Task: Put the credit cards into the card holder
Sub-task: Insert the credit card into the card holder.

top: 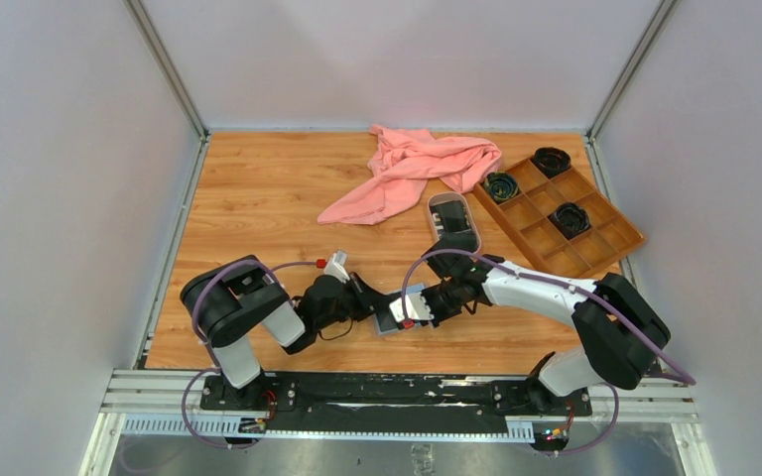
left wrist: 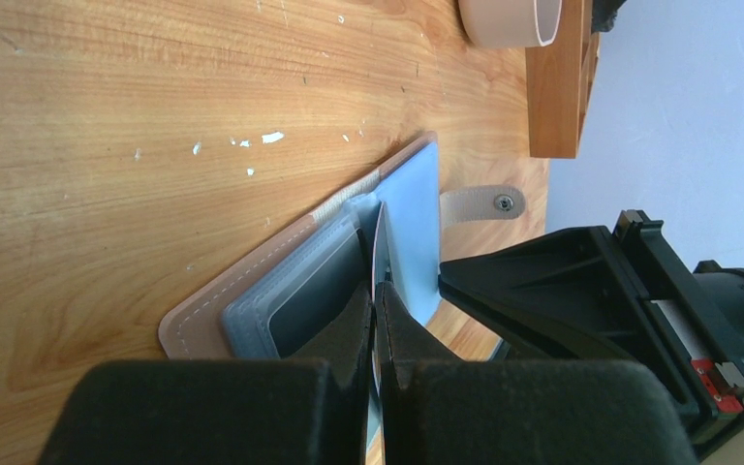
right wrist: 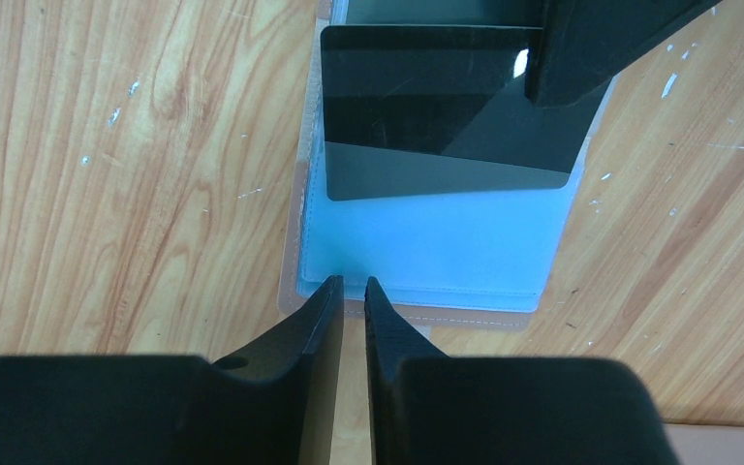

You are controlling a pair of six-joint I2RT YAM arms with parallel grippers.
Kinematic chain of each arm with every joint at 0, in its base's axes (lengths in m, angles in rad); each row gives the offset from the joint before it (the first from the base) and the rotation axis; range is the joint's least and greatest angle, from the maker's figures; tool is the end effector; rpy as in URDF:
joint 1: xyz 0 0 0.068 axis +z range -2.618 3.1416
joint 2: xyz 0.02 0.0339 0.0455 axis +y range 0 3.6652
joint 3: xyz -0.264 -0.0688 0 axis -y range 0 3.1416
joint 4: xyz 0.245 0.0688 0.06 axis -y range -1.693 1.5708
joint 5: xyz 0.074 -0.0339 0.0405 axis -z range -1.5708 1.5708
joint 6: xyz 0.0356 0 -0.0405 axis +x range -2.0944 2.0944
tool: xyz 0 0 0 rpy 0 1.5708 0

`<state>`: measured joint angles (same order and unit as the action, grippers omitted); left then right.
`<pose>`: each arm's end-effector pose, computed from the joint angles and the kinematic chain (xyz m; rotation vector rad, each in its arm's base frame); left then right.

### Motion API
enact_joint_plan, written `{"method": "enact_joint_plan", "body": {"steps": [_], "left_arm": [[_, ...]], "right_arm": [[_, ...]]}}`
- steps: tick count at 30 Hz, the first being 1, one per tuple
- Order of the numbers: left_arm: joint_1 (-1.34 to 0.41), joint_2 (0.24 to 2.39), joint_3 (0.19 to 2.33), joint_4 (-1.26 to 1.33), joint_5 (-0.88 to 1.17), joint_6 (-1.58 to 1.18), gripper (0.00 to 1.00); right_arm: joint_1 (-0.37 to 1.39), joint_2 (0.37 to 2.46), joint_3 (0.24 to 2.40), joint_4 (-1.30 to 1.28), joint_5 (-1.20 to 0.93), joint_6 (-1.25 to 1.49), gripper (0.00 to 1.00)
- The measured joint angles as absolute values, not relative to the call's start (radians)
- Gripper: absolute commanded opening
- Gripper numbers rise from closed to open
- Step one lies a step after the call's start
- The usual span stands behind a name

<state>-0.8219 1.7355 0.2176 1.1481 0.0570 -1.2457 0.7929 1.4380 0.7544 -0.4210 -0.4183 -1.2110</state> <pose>0.1608 -0.1759 0.0929 -0.4253 2.1834 -1.3412 0.1727 0.1959 0.1718 -2.2386 1.2773 0.4076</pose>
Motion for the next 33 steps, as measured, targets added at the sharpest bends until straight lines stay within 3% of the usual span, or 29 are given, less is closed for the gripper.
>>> {"method": "enact_joint_plan", "body": {"steps": [9,17,22,24,29,33], "left_arm": [[-0.823,1.75,0.271,1.098,0.068,-1.245,0.0],[-0.827,1.768,0.299,1.075,0.071,-1.235,0.0],[-0.827,1.757,0.313,1.039,0.072,-1.216,0.02],[-0.827,1.757,0.318,1.033,0.075,-1.211,0.05],[-0.827,1.757,0.324,1.021,0.078,-1.204,0.12],[-0.827,1.757,0.324,1.018,0.077,-1.202,0.15]], "right_arm": [[0.797,1.438,0.754,-0.42,-0.418,-1.21,0.18],[0.798,1.437,0.76,-0.419,-0.418,-1.192,0.34],[0.799,1.398,0.766,-0.42,-0.435,-1.149,0.38],[0.799,1.367,0.778,-0.422,-0.465,-1.12,0.35],[0.812,1.348,0.821,-0.418,-0.574,-1.039,0.14],[0.89,1.397,0.847,-0.4,-0.603,-0.982,0.03]]}}
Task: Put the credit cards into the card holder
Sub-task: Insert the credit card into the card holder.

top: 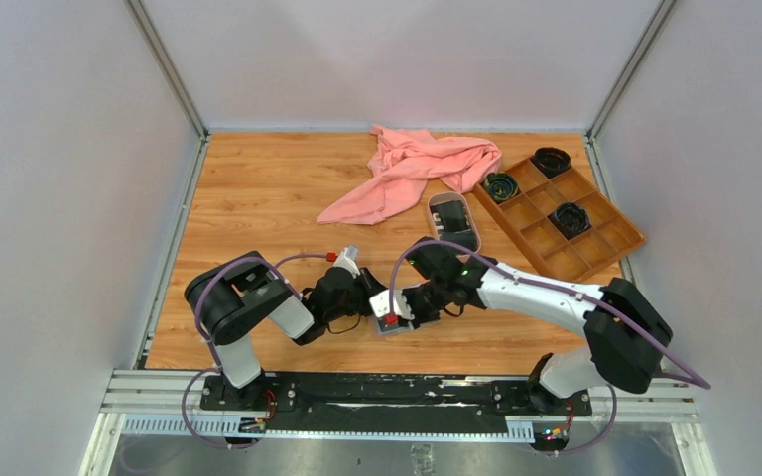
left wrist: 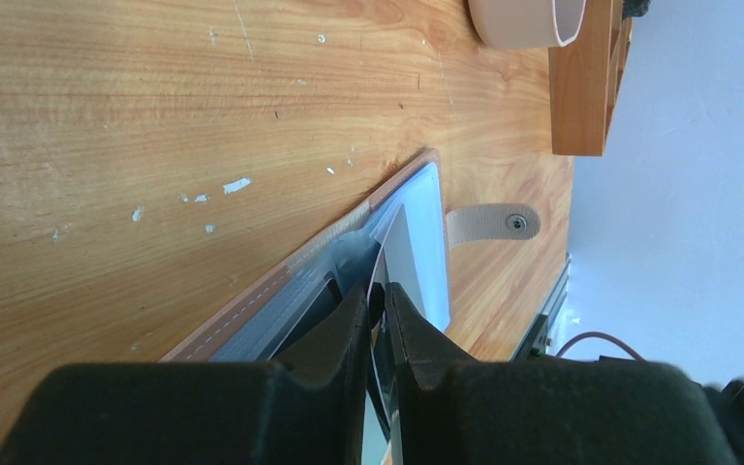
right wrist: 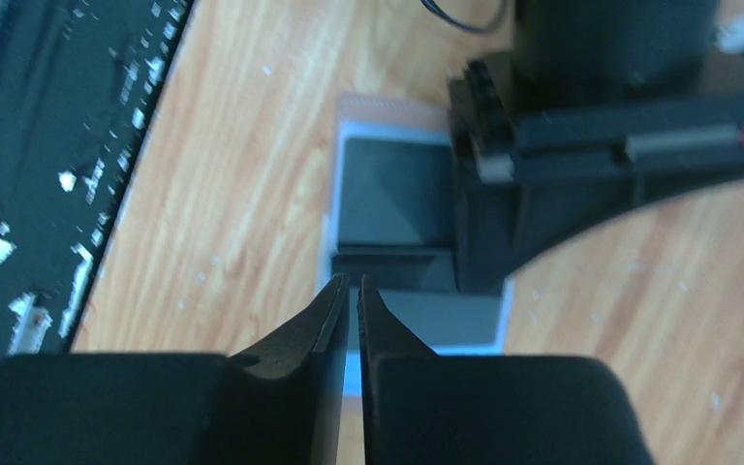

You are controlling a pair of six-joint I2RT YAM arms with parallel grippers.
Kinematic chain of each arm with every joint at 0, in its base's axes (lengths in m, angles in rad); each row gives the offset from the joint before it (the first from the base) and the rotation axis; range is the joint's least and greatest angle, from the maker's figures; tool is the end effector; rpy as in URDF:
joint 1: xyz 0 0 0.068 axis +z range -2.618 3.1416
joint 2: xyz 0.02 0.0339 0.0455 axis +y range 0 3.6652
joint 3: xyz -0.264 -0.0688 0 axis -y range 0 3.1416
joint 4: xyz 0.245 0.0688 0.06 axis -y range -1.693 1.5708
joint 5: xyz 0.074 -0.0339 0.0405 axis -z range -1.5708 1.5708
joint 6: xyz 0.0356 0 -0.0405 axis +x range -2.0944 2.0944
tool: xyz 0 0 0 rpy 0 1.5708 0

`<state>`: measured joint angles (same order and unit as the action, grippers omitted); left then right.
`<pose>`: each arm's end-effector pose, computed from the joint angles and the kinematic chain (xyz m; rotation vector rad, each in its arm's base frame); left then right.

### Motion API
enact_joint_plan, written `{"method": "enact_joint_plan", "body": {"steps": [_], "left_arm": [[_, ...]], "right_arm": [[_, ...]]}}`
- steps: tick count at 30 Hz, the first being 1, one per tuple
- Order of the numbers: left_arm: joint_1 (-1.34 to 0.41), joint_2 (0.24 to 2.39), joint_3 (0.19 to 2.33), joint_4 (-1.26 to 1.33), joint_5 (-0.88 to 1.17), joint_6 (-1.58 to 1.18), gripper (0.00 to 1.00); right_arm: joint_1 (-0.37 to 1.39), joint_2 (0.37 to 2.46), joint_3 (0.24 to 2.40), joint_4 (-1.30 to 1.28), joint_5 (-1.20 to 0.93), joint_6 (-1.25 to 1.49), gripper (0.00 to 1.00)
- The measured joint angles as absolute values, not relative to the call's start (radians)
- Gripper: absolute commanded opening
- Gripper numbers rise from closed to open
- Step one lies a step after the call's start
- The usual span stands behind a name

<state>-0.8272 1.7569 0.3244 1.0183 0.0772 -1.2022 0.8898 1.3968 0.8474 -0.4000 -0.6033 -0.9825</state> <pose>0.1755 -0.1949 0.0945 -0.3662 2.2365 -1.3022 0.1573 0.2262 0.2127 -2.0814 1.2338 0.7125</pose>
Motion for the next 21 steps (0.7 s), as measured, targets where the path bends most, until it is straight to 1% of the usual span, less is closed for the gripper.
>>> {"method": "enact_joint_plan", "body": {"steps": [2,6,11,21], "left_arm": [[-0.827,1.757,0.324,1.017,0.078,-1.201,0.15],[-0.827,1.757,0.324,1.016,0.077,-1.2,0.16],[-0.827,1.757,0.324,1.015,0.077,-1.199,0.17],[-0.827,1.757,0.324,1.016,0.078,-1.192,0.17]], "right_arm": [[0.938,1.43,0.848,-0.382,-0.587,-0.963,0.01],[1.004,1.497,0.848,-0.346,-0.521,-0.925,0.0],[1.008,1.539,0.848,-0.299,-0.429,-0.896,0.0],[1.008,1.551,0.848,-0.265,-0.349,-0.884,0.01]]}}
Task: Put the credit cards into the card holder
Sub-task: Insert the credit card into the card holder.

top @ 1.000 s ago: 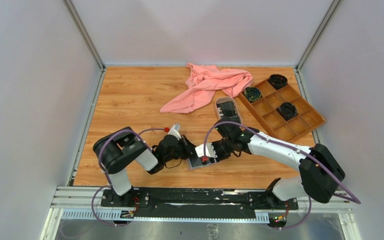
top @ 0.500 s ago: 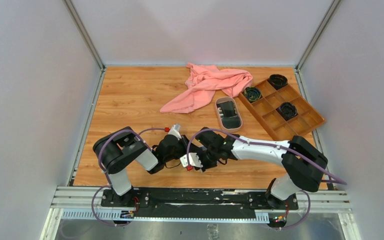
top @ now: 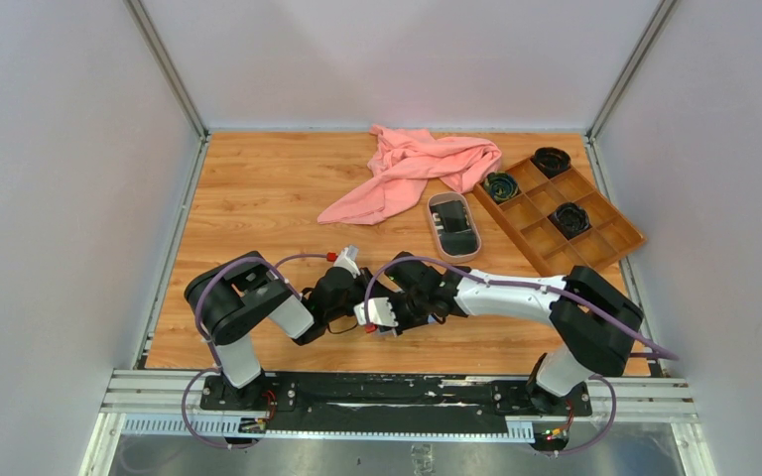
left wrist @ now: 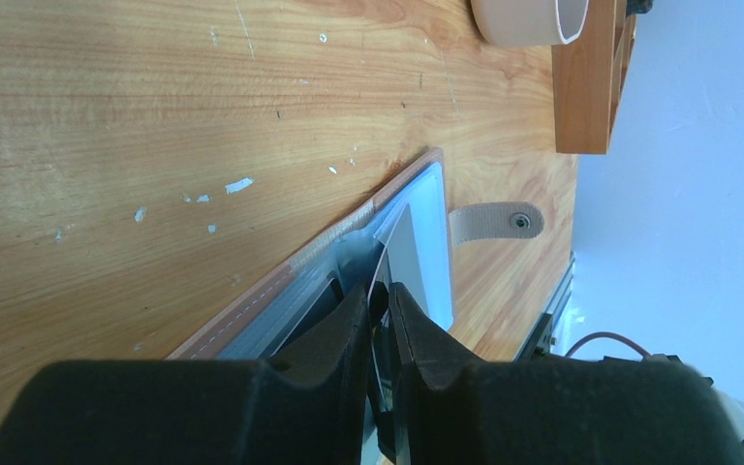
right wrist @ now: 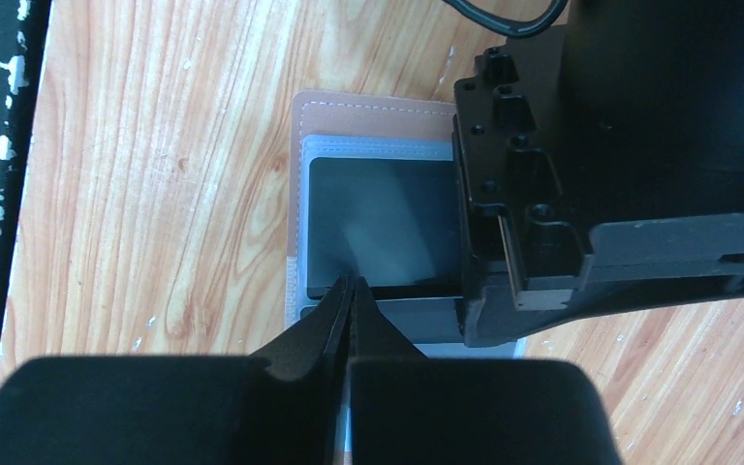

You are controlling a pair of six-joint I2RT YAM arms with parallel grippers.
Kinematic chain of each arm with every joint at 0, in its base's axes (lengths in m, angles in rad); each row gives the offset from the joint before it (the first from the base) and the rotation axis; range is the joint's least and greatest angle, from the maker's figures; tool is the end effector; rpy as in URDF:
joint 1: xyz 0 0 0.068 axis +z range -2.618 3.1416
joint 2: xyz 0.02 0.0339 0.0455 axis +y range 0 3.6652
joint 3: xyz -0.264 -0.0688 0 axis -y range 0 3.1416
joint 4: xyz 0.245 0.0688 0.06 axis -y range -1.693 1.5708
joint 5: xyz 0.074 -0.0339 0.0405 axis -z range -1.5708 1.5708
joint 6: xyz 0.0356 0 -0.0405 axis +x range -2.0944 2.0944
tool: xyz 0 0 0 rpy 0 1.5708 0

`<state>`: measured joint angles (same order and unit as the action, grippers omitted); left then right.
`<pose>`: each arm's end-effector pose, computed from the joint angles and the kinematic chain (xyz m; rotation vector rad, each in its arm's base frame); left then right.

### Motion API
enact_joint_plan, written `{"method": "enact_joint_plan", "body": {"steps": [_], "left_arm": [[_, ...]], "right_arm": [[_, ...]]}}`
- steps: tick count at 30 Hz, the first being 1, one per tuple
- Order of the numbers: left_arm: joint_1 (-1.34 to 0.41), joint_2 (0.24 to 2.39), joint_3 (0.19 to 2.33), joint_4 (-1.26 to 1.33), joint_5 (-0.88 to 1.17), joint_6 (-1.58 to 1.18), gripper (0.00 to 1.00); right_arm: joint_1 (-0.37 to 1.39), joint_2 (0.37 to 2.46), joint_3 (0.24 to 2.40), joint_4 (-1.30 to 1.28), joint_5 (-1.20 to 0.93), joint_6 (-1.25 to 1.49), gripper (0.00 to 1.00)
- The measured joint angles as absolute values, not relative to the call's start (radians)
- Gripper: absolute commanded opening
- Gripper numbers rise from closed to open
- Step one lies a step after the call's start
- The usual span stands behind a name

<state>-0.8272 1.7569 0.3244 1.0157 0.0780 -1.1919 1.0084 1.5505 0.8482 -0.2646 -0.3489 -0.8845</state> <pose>0.1754 -0.1948 0.0942 -0.3543 2.2385 -1.2955 0.1504 0.2615 0.1765 -2.1242 1.3601 0.4916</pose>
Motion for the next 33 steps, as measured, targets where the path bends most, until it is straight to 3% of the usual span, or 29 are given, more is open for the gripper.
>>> {"method": "enact_joint_plan", "body": {"steps": [20,33], "left_arm": [[-0.827,1.784,0.333,1.042,0.078,-1.189,0.19],[-0.827,1.79,0.338,1.064,0.09,-1.187,0.31]], "right_arm": [[0.989,1.564,0.85,-0.24,-0.282,-0.885,0.0],[0.959,1.557,0.84,-0.24,-0.234,-0.891,0.0]]}}
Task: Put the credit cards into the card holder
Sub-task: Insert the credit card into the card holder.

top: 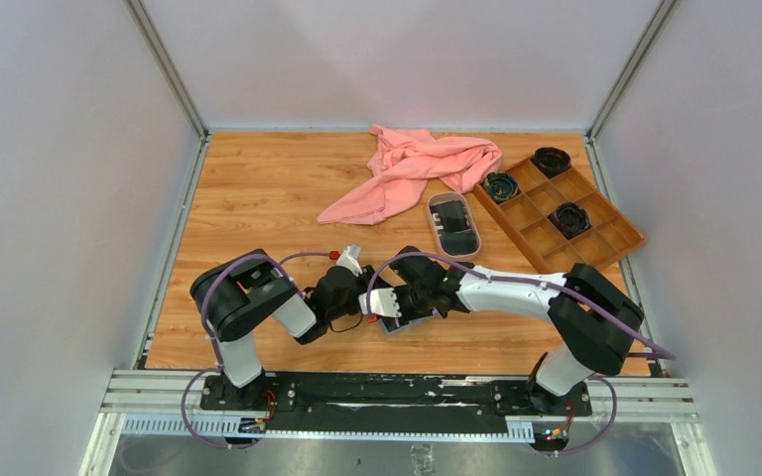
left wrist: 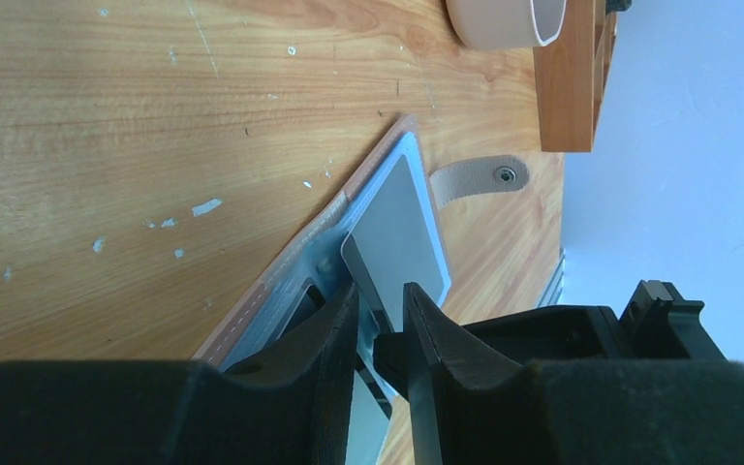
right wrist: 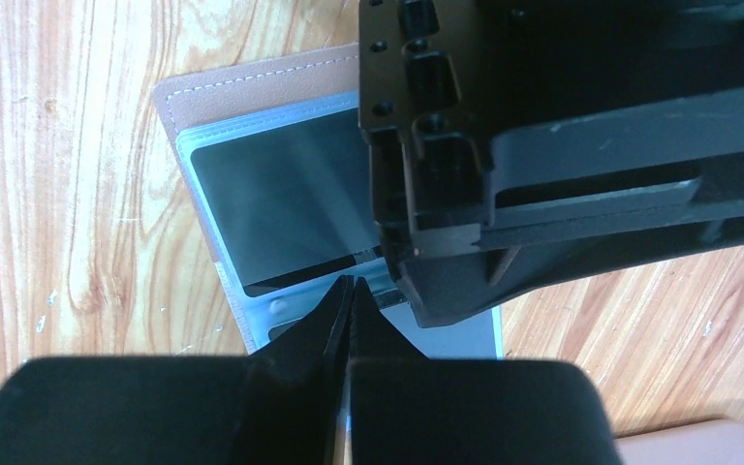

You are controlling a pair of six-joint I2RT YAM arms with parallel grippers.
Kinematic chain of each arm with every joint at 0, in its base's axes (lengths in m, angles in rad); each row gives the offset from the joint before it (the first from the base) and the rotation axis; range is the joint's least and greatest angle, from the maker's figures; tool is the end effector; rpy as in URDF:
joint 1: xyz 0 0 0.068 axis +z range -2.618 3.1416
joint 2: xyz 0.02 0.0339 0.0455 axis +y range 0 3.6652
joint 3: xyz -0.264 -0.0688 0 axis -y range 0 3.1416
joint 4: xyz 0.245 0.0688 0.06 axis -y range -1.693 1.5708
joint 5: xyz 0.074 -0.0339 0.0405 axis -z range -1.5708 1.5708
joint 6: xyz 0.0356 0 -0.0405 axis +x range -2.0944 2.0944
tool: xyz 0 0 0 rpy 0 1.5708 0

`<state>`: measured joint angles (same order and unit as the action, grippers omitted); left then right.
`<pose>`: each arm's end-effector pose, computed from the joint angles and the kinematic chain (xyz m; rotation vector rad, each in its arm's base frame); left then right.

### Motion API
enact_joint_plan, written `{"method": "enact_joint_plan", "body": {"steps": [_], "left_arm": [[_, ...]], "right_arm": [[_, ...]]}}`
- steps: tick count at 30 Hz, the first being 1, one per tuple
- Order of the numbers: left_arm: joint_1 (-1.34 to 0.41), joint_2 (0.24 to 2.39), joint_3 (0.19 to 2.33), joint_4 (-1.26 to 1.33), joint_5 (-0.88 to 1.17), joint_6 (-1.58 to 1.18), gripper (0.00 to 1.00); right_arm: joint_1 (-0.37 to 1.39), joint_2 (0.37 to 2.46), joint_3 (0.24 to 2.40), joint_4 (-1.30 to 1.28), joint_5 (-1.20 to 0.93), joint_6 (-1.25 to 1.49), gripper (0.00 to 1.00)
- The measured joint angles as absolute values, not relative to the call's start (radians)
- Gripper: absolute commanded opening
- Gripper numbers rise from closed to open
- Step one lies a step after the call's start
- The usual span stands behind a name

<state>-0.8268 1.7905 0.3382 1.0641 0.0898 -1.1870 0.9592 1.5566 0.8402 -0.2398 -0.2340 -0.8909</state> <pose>0.1787 -0.1989 0.0935 -0.3347 2.2154 -1.3247 0.1673 0.2529 0.1731 -2.0669 1.4399 0.3230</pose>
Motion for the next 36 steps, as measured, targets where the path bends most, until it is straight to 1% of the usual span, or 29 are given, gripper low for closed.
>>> {"method": "enact_joint_plan", "body": {"steps": [11,12,17,18,22,28,32,36], "left_arm": [[-0.82,1.779,0.331,1.066,0.093,-1.182,0.32],[-0.82,1.777,0.331,1.064,0.093,-1.18,0.32],[-0.82,1.751,0.329,1.032,0.093,-1.166,0.32],[-0.82,1.74,0.329,1.017,0.093,-1.159,0.32],[-0.82,1.669,0.325,0.937,0.091,-1.126,0.33],[-0.819,1.501,0.299,0.828,0.065,-1.061,0.34],[-0.819,1.392,0.277,0.762,0.044,-1.009,0.35],[-0.819,1.26,0.246,0.689,0.021,-0.936,0.36]], "right_arm": [[0.913,1.557,0.841,-0.247,-0.213,-0.877,0.01],[0.91,1.556,0.841,-0.249,-0.213,-0.876,0.03],[0.886,1.517,0.841,-0.301,-0.294,-0.859,0.21],[0.878,1.501,0.841,-0.312,-0.32,-0.857,0.22],[0.816,1.429,0.847,-0.348,-0.45,-0.839,0.25],[0.682,1.396,0.869,-0.404,-0.622,-0.823,0.31],[0.627,1.37,0.876,-0.436,-0.7,-0.819,0.33],[0.588,1.36,0.894,-0.466,-0.762,-0.816,0.34]]}}
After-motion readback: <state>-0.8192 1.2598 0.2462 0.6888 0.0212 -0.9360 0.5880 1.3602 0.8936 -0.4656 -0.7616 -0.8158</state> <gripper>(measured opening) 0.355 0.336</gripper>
